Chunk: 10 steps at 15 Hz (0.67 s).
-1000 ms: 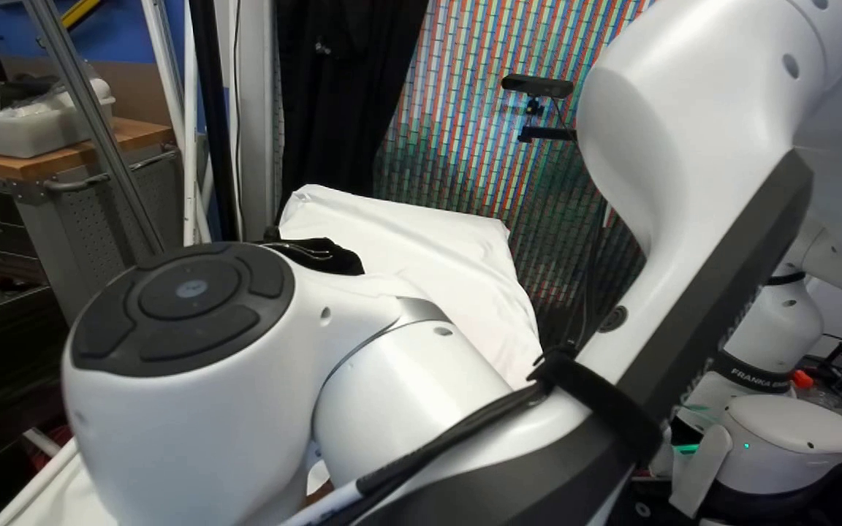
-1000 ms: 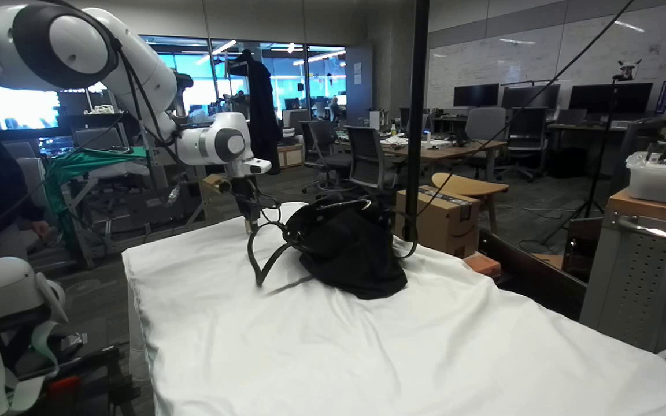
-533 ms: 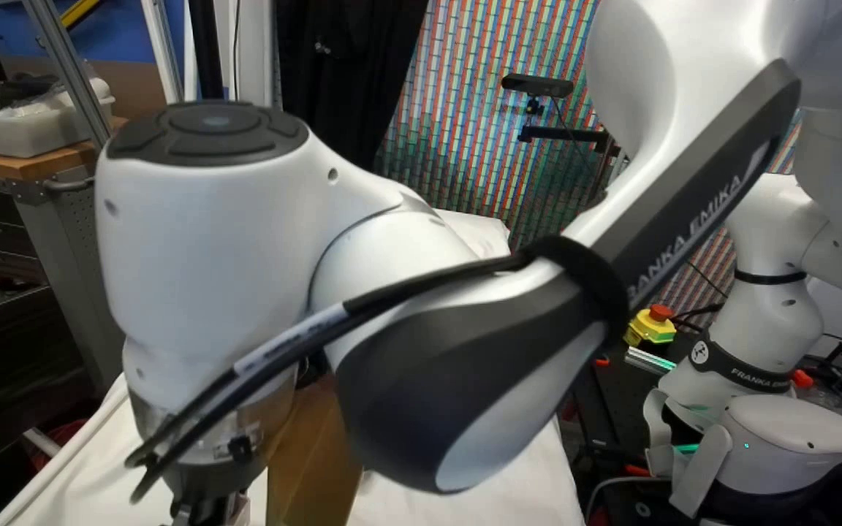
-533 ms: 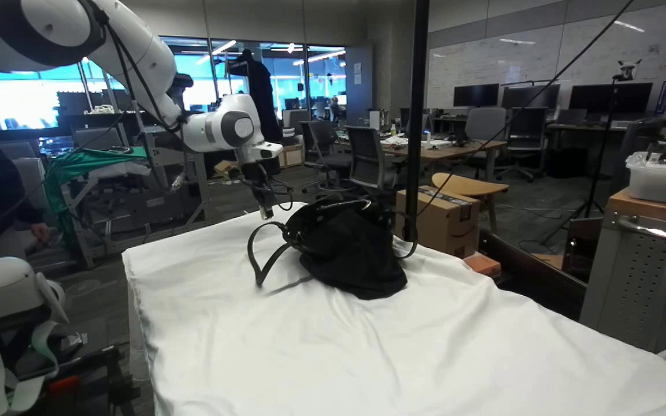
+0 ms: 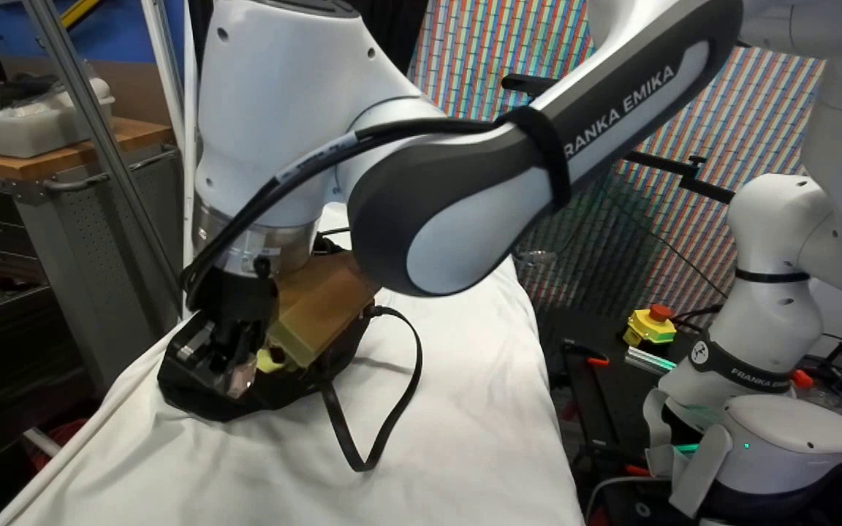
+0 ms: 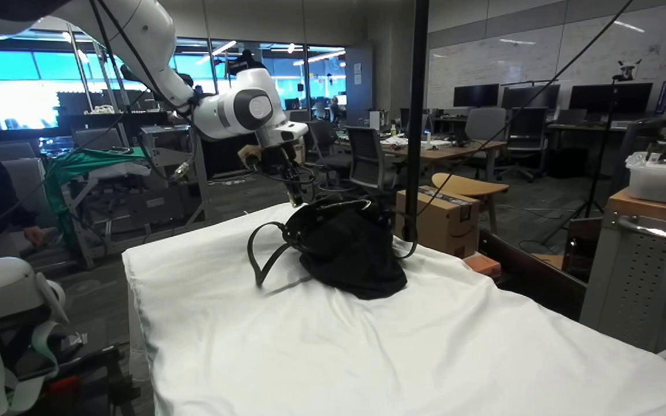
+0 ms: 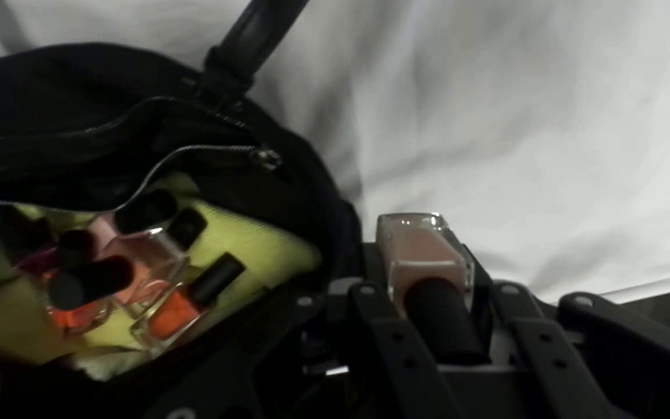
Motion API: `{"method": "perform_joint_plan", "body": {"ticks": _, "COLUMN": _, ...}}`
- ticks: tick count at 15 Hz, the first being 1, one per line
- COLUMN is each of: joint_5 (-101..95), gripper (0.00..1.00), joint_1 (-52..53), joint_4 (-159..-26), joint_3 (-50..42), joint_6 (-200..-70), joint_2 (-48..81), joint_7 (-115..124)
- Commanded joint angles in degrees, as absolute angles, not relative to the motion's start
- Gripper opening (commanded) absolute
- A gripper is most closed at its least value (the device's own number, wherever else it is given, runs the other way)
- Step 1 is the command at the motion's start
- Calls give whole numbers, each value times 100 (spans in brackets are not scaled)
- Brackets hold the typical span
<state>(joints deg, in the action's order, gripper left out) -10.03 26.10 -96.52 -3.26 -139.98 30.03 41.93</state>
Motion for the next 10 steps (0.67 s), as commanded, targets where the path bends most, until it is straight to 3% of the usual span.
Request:
{"method": "perform_joint_plan", "body": {"ticks": 1, "joint_5": -1269, "gripper": 15, "joint_1": 2363, "joint_4": -10203, "joint_3": -475, "joint_6": -14329, "joint_2": 2489, "joint_7": 4512}}
{"method": "perform_joint_plan", "body": {"ticks": 10, "joint_5": -1465, "gripper": 15, "joint_1": 1697, "joint_4": -10336, "joint_3": -696, "joint_6": -14369, "joint_2": 2299, "joint_7": 4632}}
